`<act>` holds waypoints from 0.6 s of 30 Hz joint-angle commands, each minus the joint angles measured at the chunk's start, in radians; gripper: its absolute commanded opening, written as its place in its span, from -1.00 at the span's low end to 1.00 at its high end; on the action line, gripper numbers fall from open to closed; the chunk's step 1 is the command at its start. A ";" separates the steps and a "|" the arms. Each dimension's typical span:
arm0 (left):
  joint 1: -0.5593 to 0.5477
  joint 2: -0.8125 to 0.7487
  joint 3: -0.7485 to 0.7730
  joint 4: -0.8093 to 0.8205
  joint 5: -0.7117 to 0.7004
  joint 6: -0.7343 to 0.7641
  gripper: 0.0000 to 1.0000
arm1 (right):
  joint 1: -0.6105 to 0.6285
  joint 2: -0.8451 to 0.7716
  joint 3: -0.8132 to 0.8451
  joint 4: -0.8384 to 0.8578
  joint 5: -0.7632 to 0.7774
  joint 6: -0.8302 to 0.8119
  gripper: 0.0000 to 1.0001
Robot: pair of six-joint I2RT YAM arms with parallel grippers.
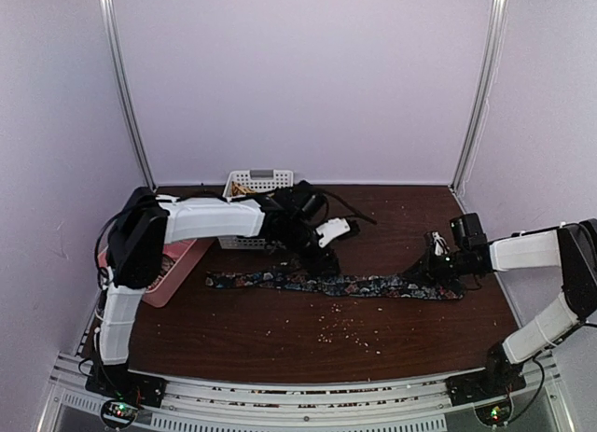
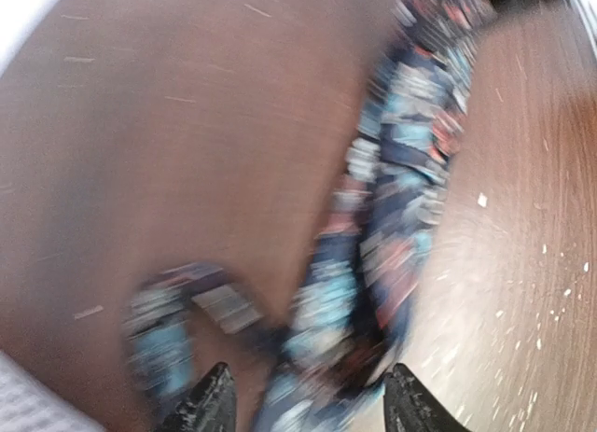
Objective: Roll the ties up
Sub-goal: Tie the tie at the center of the board.
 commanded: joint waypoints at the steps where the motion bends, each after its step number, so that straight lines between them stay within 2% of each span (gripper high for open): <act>1: 0.091 -0.137 -0.115 0.090 -0.005 -0.011 0.15 | -0.077 -0.085 -0.041 -0.079 0.066 -0.037 -1.00; 5: 0.135 -0.121 -0.150 0.048 -0.042 0.009 0.14 | -0.132 -0.118 -0.052 -0.117 0.080 -0.056 -1.00; 10: 0.157 -0.022 -0.091 -0.036 -0.037 0.029 0.14 | -0.182 -0.123 -0.064 -0.132 0.079 -0.065 -1.00; 15: 0.156 0.033 -0.045 -0.051 -0.040 0.024 0.17 | -0.217 -0.148 -0.075 -0.141 0.090 -0.064 -1.00; 18: 0.157 0.068 -0.009 -0.096 -0.044 0.031 0.09 | -0.230 -0.158 -0.074 -0.151 0.093 -0.070 -1.00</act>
